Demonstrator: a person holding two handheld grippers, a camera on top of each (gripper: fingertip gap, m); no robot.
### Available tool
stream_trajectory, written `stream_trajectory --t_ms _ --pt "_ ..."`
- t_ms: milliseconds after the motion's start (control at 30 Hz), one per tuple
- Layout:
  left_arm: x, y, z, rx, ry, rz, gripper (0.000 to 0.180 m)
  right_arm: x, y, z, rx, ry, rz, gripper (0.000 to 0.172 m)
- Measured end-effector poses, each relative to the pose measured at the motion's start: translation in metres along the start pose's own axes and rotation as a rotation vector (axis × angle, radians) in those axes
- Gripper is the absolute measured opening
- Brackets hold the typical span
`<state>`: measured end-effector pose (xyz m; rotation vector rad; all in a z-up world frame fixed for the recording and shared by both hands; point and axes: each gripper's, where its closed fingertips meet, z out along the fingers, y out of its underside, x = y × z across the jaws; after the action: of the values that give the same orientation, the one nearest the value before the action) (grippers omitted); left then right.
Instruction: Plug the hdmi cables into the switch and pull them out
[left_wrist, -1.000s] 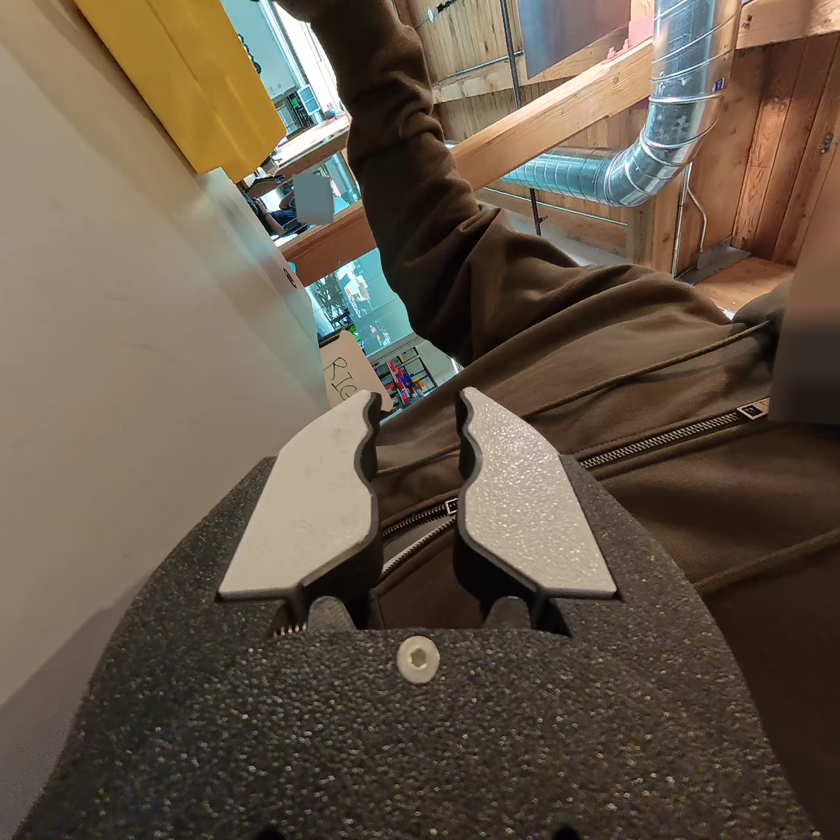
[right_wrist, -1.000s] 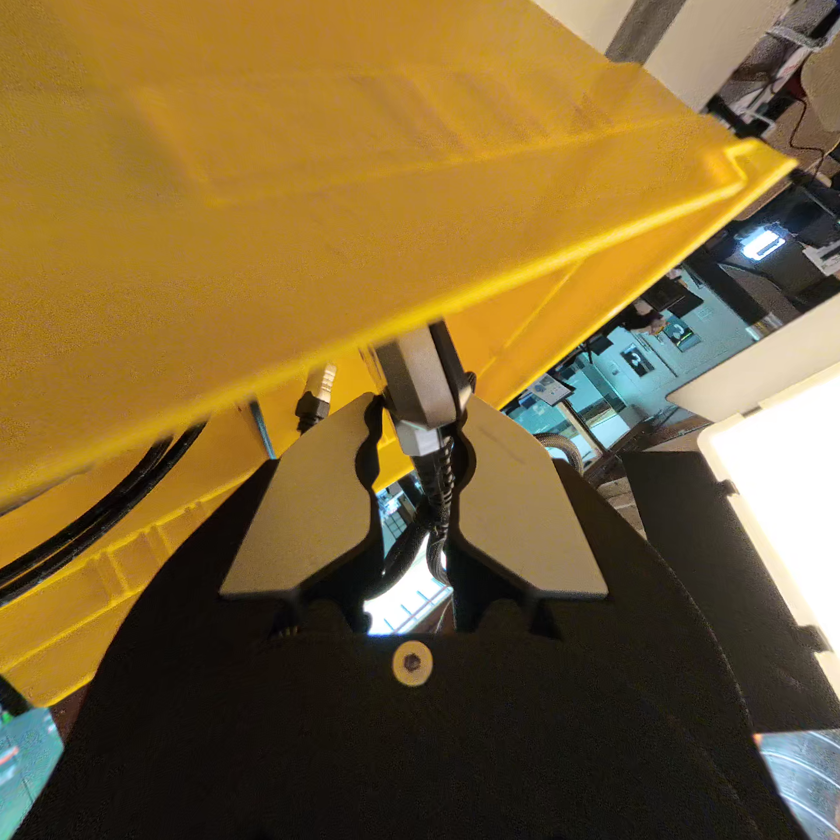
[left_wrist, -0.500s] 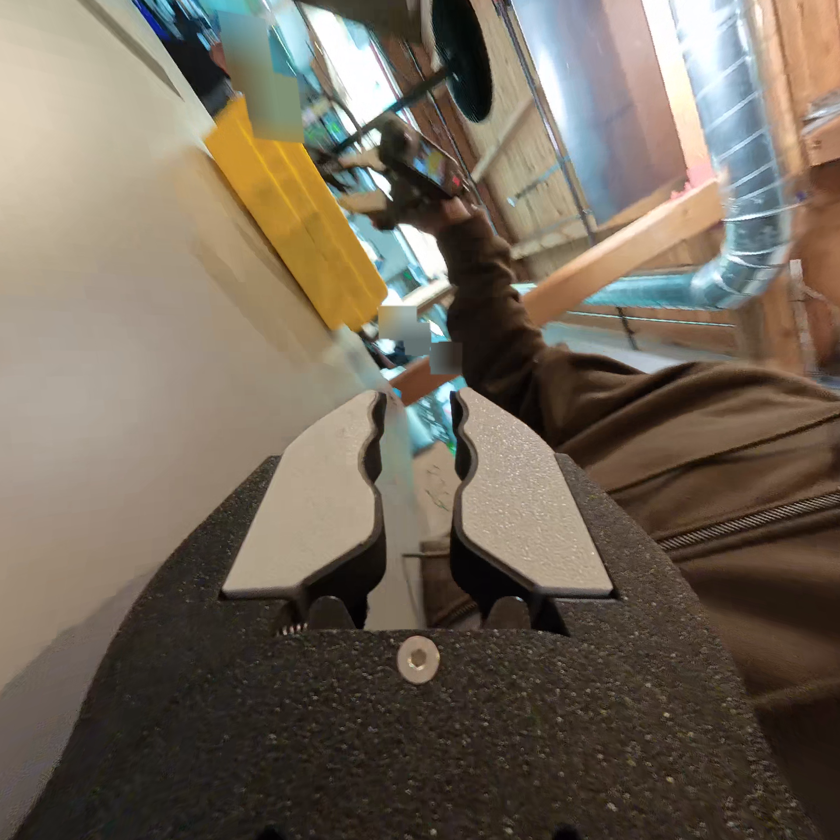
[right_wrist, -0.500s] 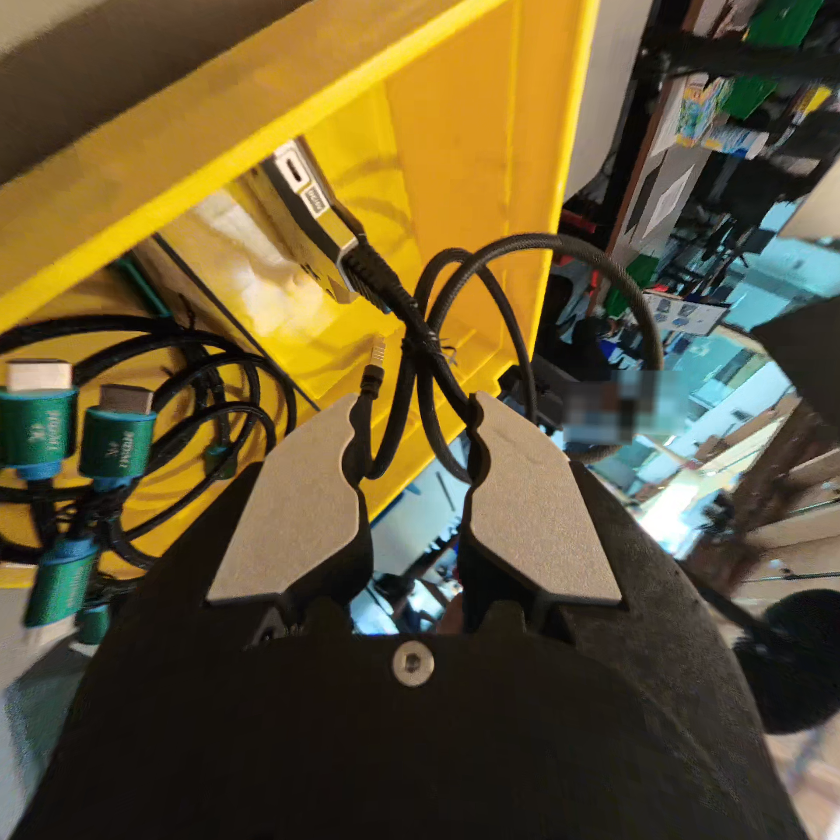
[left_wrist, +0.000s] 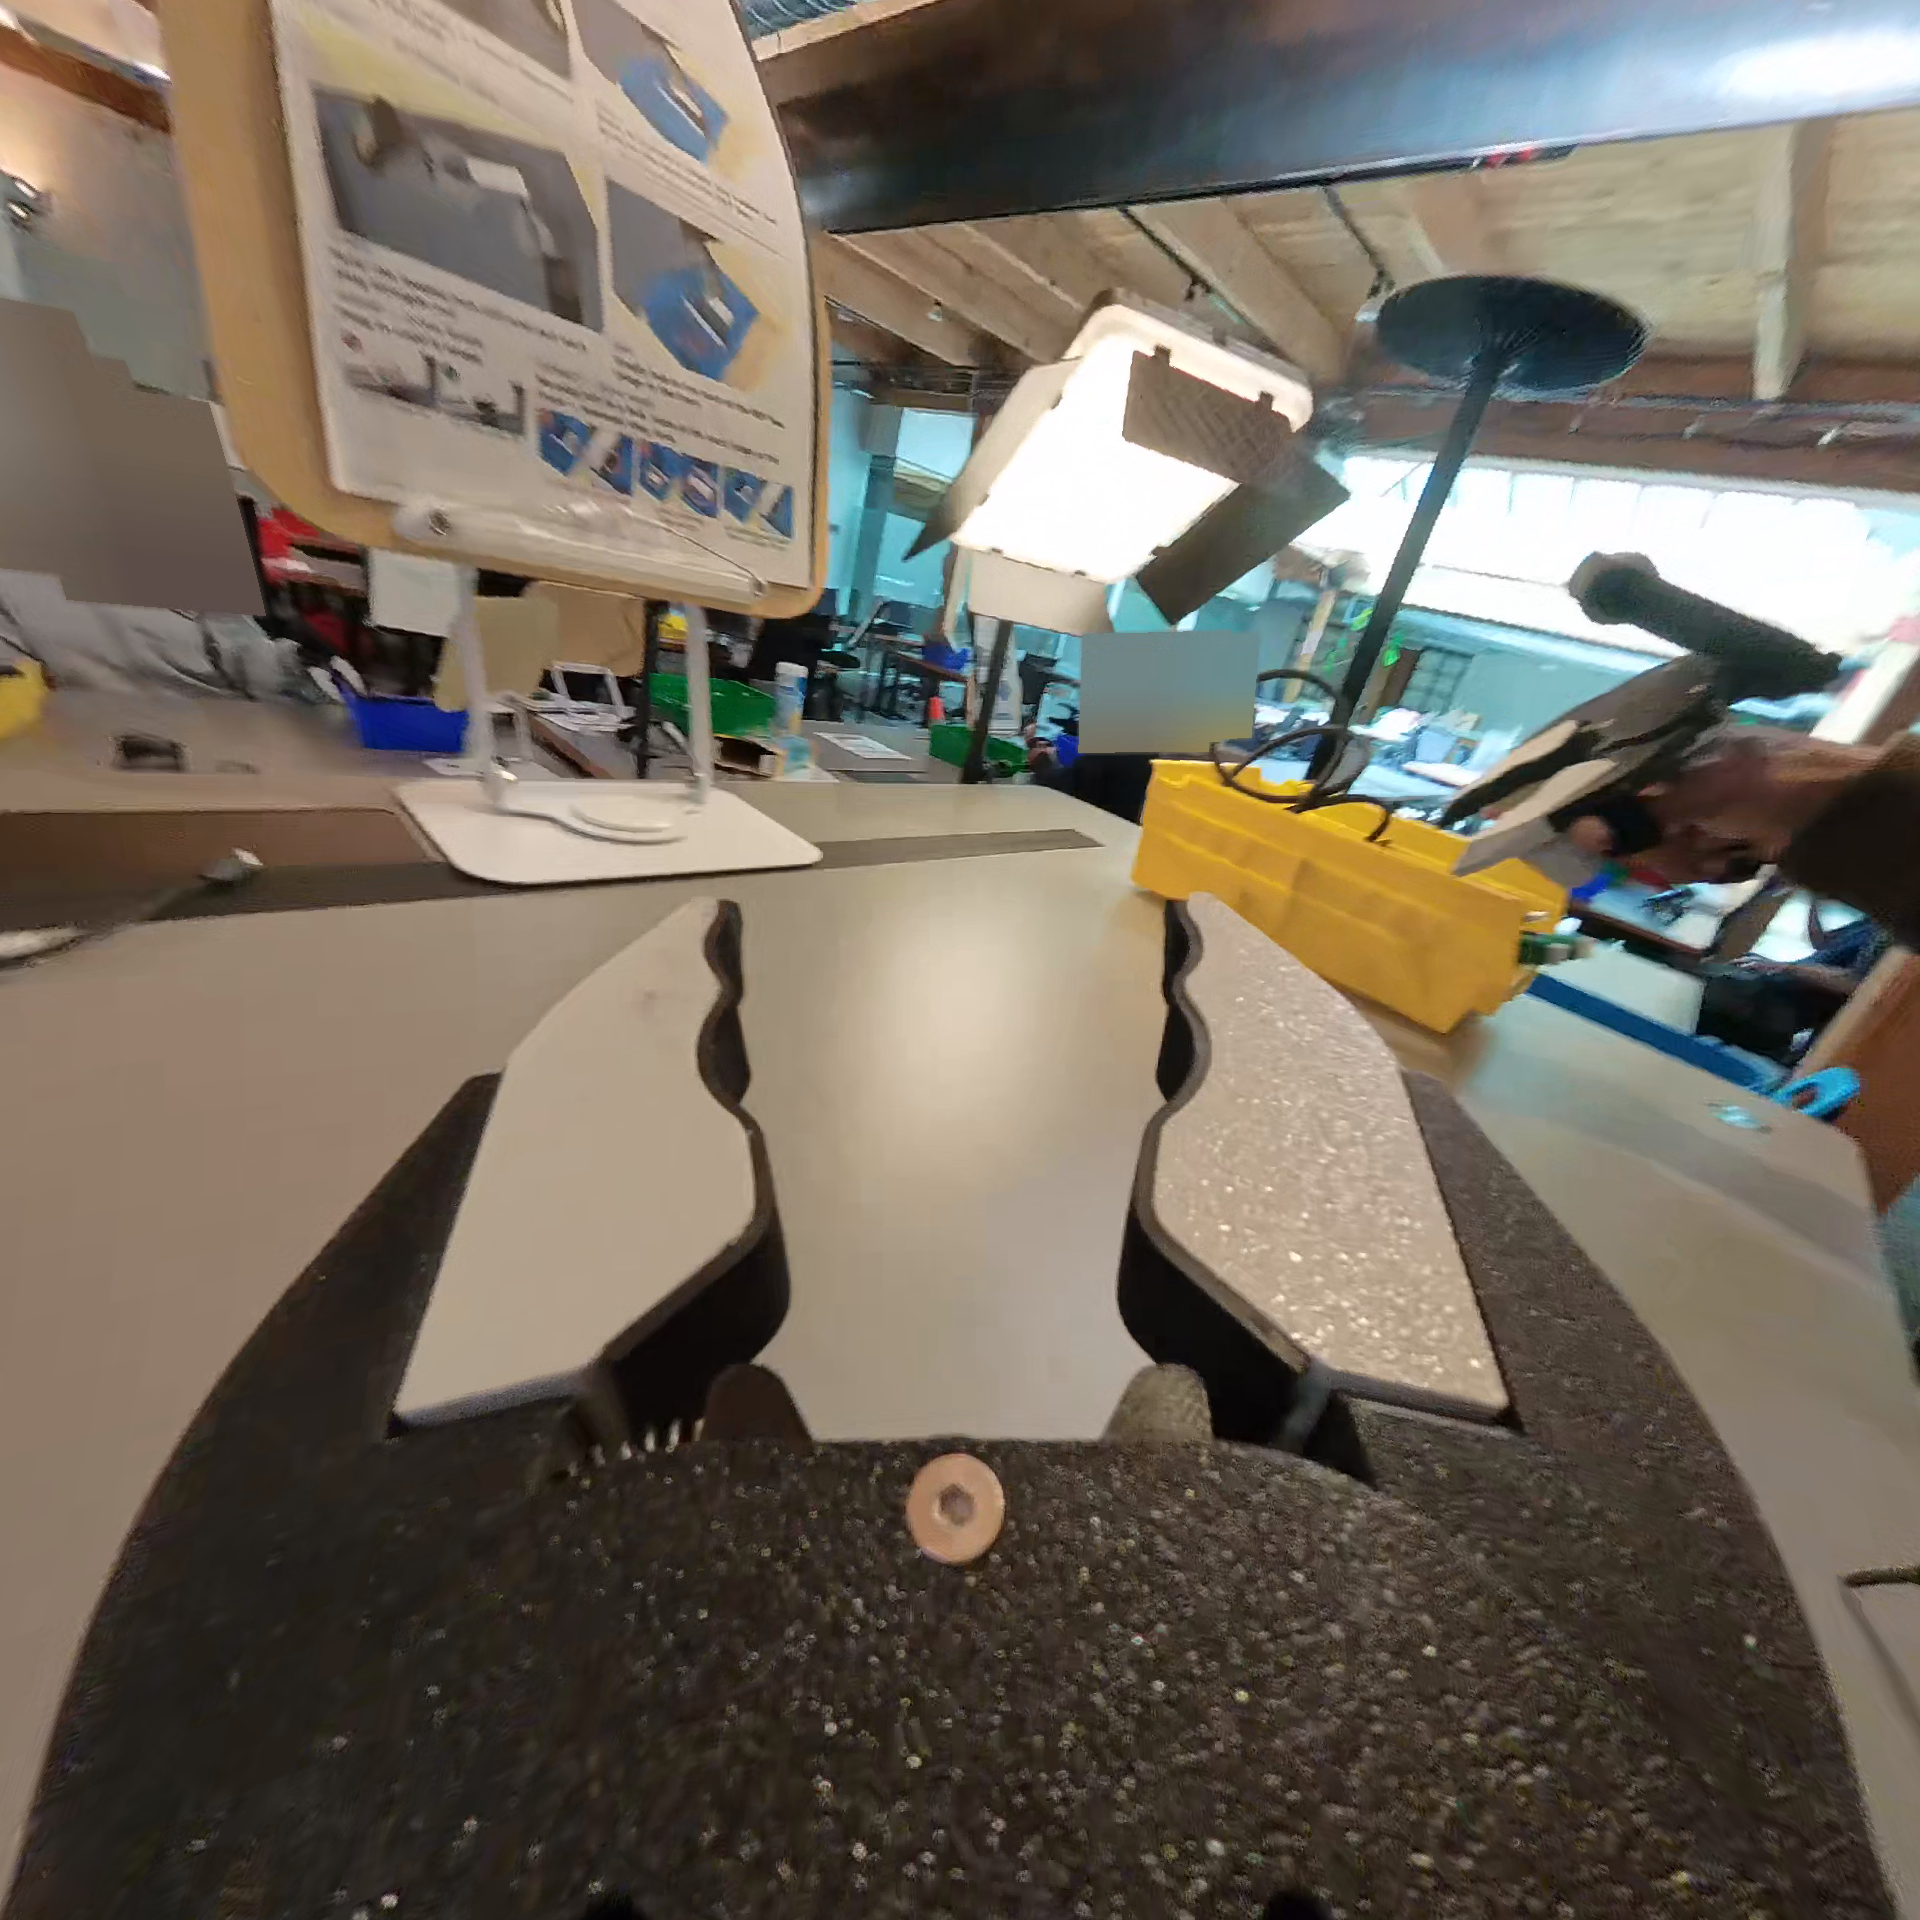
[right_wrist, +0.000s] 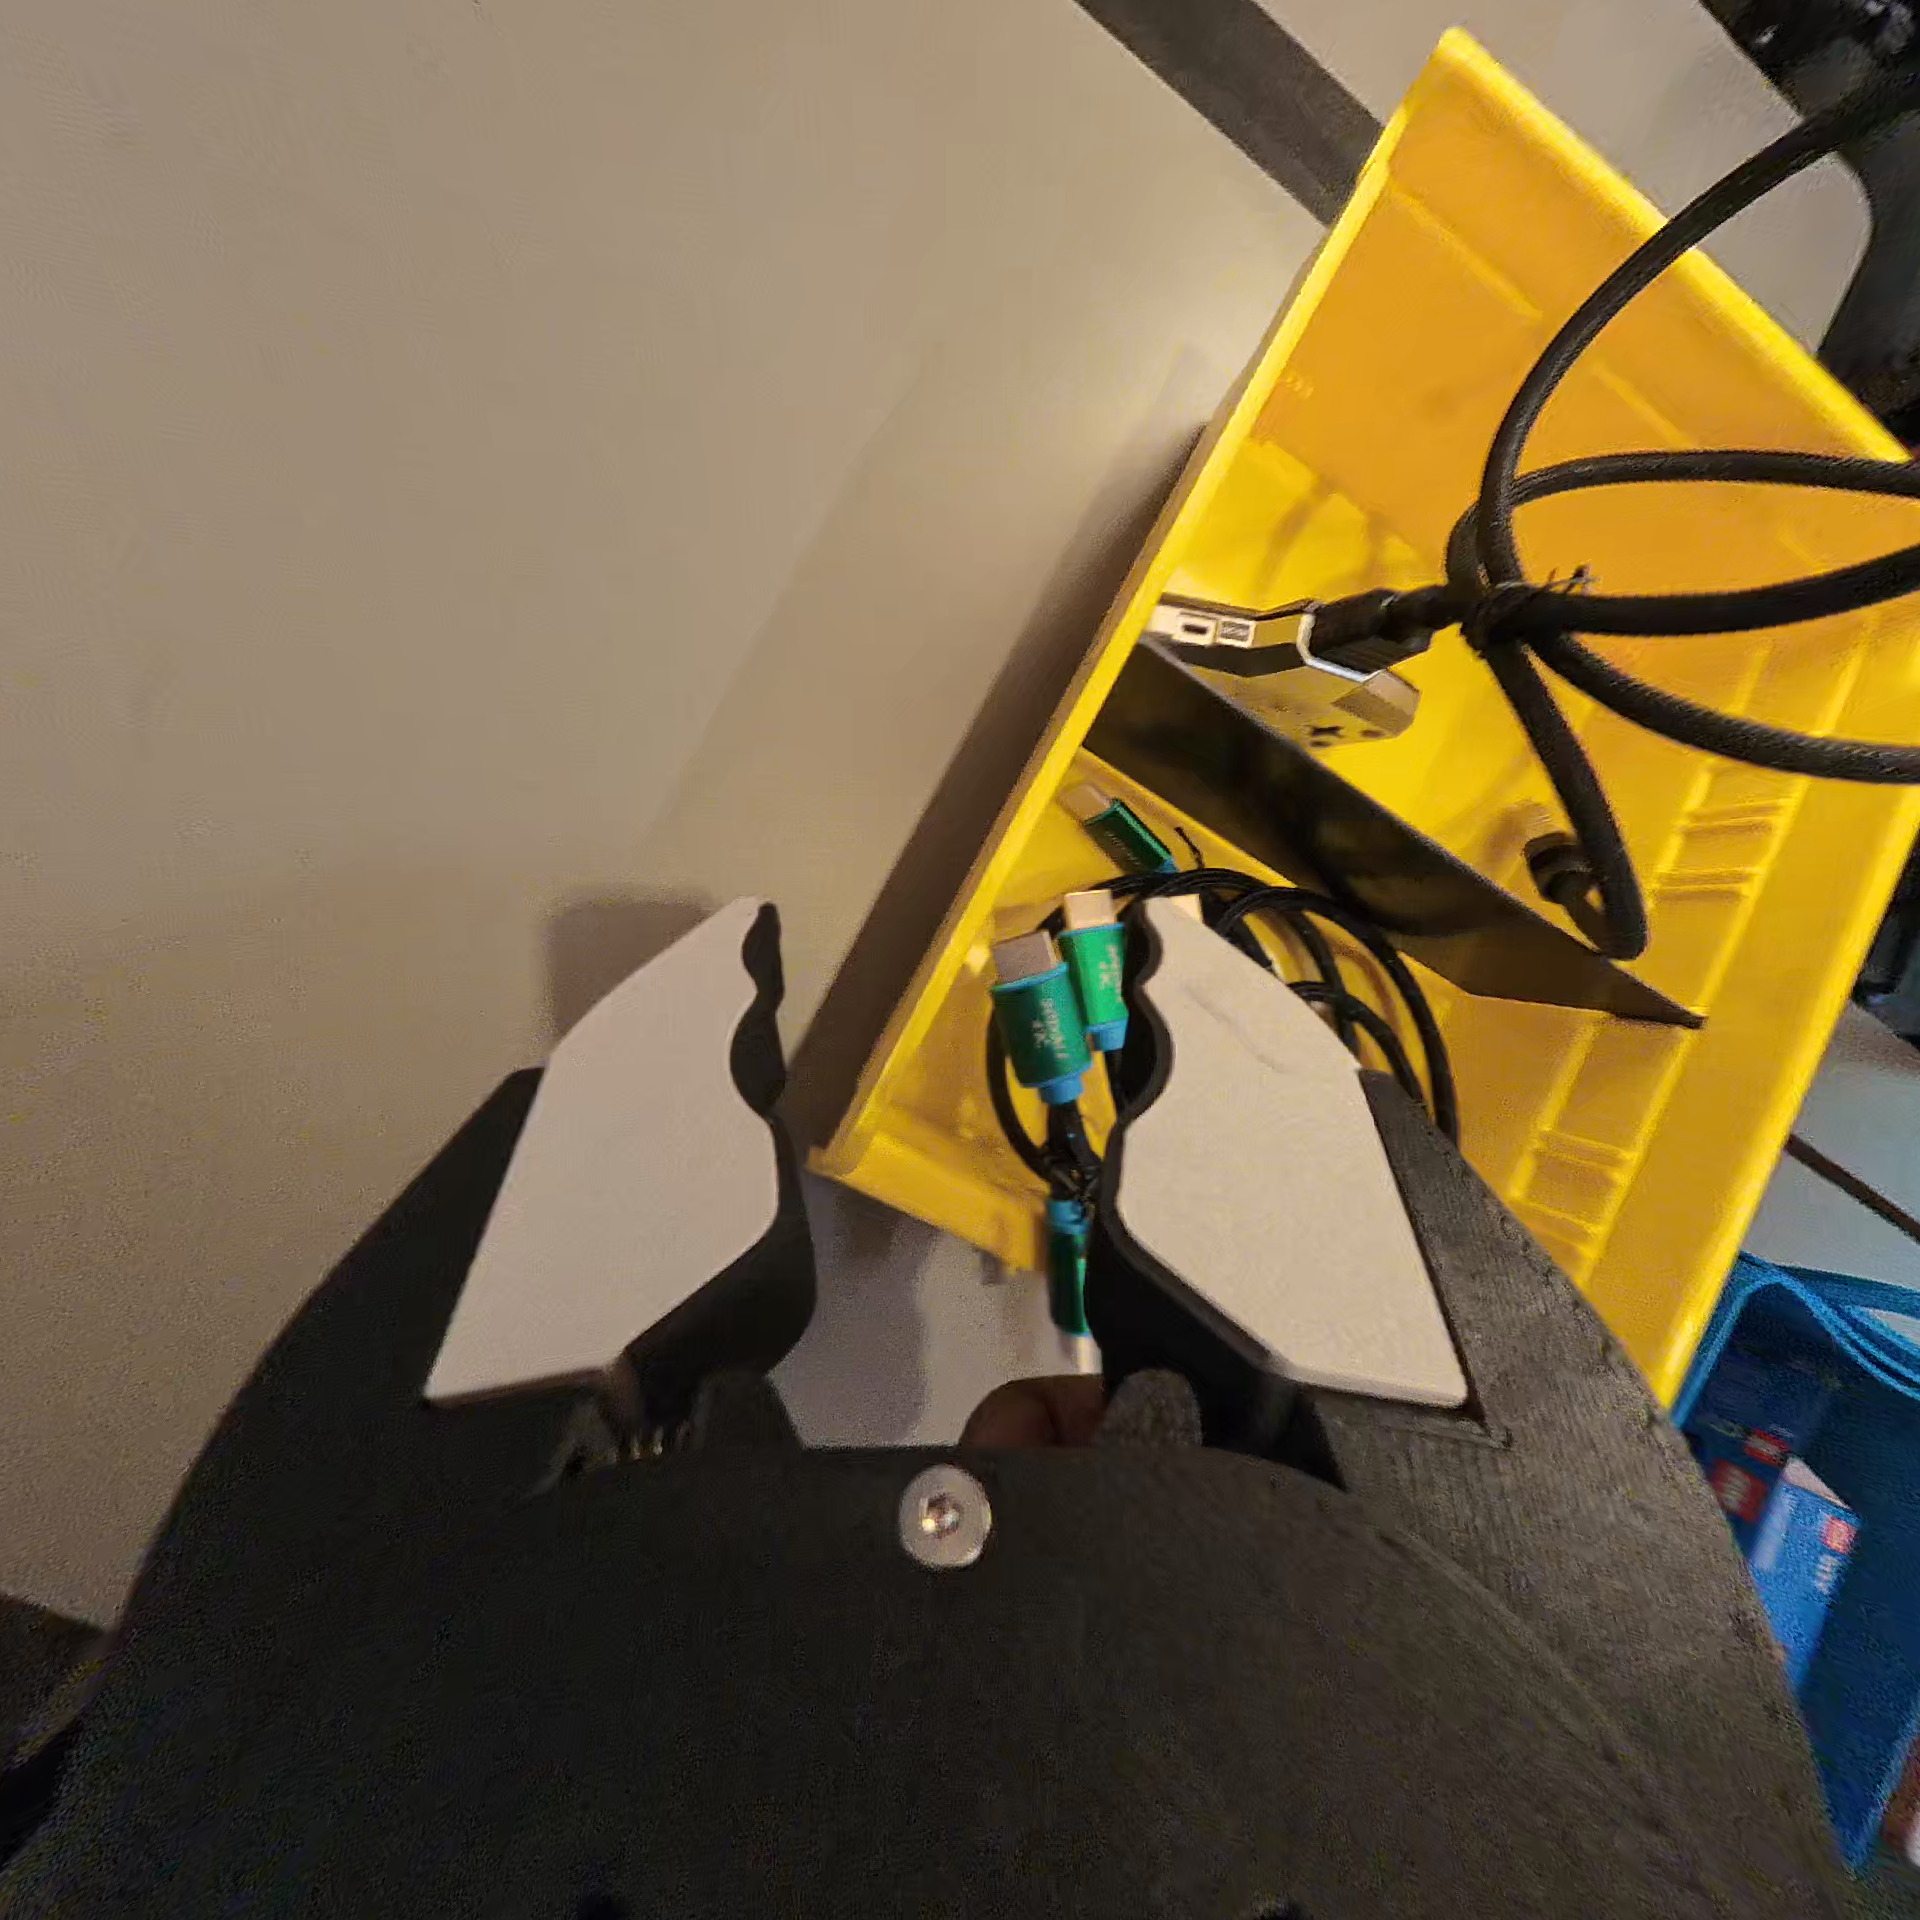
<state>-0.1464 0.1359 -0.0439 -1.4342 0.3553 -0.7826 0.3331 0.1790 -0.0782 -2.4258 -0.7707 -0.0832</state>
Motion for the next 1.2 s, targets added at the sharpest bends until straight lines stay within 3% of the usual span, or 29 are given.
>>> stream_trajectory --t_ms 133,167,267,333,433,533,700,1000,1067,1200 --pt "-0.033 -0.025 -0.028 -0.055 -0.167 0.154 0.112 -0.021 0.015 -0.008 0.035 -0.055 0.065 0.072" --pt "-0.041 -0.029 -0.038 -0.097 -0.225 0.225 0.112 -0.026 0.021 -0.012 0.041 -0.06 0.079 0.074" --pt "-0.059 -0.039 -0.075 -0.226 -0.344 0.371 0.091 -0.032 0.038 -0.023 0.059 -0.036 0.12 0.075" --pt "-0.085 -0.047 -0.108 -0.269 -0.51 0.393 0.083 -0.032 0.048 -0.029 0.08 -0.008 0.161 0.076" --pt "-0.119 -0.048 -0.157 -0.34 -0.707 0.334 0.079 -0.032 0.063 -0.029 0.107 0.004 0.244 0.08" --pt "-0.141 -0.024 -0.186 -0.446 -0.779 0.199 0.073 -0.038 0.076 -0.021 0.099 -0.007 0.301 0.09" --pt "-0.152 0.001 -0.202 -0.493 -0.779 0.105 0.048 -0.04 0.078 -0.013 0.121 0.009 0.326 0.094" --pt "-0.178 0.013 -0.211 -0.597 -0.876 0.102 0.048 -0.036 0.064 0.003 0.111 0.101 0.309 0.083" --pt "-0.18 0.016 -0.212 -0.626 -0.874 0.095 0.048 -0.037 0.061 0.006 0.116 0.099 0.313 0.07" --pt "-0.18 0.015 -0.213 -0.663 -0.871 0.131 0.05 -0.035 0.055 0.007 0.14 0.116 0.306 0.065"
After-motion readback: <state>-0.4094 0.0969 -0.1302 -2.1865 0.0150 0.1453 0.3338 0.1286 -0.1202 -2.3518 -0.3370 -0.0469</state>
